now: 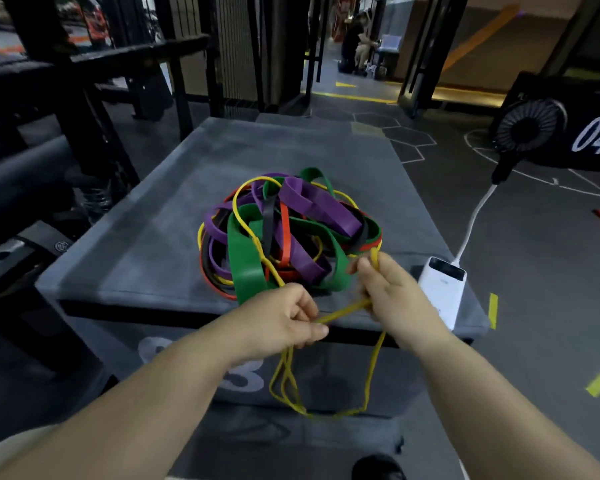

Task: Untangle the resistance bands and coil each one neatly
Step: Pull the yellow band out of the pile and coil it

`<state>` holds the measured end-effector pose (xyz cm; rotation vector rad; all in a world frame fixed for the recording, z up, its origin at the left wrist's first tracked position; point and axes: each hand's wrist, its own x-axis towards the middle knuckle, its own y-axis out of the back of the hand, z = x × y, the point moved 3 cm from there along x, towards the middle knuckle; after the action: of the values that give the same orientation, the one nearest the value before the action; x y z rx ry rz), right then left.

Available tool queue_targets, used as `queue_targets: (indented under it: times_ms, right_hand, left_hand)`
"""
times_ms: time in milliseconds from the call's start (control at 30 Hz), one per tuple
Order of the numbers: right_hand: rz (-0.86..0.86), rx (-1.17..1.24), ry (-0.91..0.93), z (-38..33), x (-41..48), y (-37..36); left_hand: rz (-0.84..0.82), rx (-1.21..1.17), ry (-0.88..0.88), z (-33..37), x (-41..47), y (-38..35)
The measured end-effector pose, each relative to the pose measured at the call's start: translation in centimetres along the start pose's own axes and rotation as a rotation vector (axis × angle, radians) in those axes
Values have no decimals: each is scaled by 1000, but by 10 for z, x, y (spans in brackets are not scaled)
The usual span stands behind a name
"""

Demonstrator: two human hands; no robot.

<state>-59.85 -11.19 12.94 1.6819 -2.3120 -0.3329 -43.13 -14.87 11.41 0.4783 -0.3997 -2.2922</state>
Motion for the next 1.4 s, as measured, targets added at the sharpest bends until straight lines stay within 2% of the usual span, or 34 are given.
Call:
queue_targets:
  times_ms: [133,200,300,433,567,600,767,1000,1100,1300,1400]
  right_hand:
    - [227,88,-25,2,9,38]
    - [287,64,-48,4,9,58]
    - [143,3,-134,7,3,65]
    - [-169,51,-218,13,-9,46]
    - [-303,416,-299,8,-16,33]
    - [-327,446,-320,8,-18,30]
    - [-373,414,-370,10,-17,23]
    - [-451,532,-359,14,-19,0]
    - [-491,501,-345,14,-24,-13]
    - [-525,434,-396,9,-35,-26]
    - [-508,431,-440,10,-35,-27]
  left_hand:
    - [-126,201,95,-17,-10,7]
    - [-108,162,121,-26,-14,15]
    - [-18,1,87,-30,-19,27]
    - [37,158,-44,-14,-20,27]
    - [-5,361,-151,4,-20,13]
    - [-18,425,-160,5,-19,11]
    - [-51,620,-160,3,-15,9]
    - [-43,487,-270,16,-13,1]
    - [-56,439,-308,19,-15,-4]
    - [66,263,-380,20,-12,-5]
    - [262,353,-387,20,-12,-2]
